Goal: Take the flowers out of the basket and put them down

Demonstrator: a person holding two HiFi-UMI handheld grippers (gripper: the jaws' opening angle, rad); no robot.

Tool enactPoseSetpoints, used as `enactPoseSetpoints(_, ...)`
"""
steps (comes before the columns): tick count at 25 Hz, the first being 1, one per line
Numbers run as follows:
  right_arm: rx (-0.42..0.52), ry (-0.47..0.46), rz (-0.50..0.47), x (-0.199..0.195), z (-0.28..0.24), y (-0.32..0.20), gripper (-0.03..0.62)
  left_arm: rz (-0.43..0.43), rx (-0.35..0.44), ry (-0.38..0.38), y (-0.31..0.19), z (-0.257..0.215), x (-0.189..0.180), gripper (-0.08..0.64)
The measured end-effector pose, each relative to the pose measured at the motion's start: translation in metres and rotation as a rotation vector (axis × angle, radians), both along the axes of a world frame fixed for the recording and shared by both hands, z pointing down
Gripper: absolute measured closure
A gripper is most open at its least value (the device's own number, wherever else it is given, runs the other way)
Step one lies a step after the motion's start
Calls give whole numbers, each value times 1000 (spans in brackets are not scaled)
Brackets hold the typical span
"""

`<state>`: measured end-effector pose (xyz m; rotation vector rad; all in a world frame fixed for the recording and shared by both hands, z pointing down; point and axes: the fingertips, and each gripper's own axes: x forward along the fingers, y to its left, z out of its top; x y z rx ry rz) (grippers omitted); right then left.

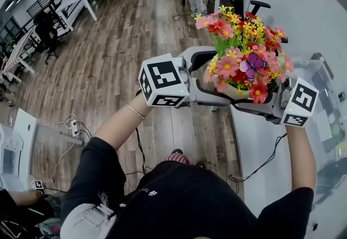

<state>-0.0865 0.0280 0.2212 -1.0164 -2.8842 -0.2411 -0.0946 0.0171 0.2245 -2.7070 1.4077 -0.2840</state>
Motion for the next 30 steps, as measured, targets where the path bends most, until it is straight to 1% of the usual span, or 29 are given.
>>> enactPoseSetpoints(4,0,10,-7,4,7,-2,133,-7,-6,2,-2,7,4,40)
enactPoseSetpoints(8,-3,-1,4,-1,2,-2,133,5,-2,0,-3,2,-1,40)
enactPoseSetpoints(12,0,-6,11,-4,8,-4,133,12,6,-1,-4,9,-5,40)
enactPoseSetpoints(19,0,-3,17,-43,15,30,133,19,11,11,30,16,-43,39)
enactPoseSetpoints(25,11,13,11,-95,3,63,133,13,27,33,63,3,-96,40)
enactPoseSetpoints(27,9,15,9,-102,2,62,133,11,27,35,63,3,-102,40)
enactPoseSetpoints(30,10,14,4,-101,7,56,133,5,26,33,57,8,-101,40)
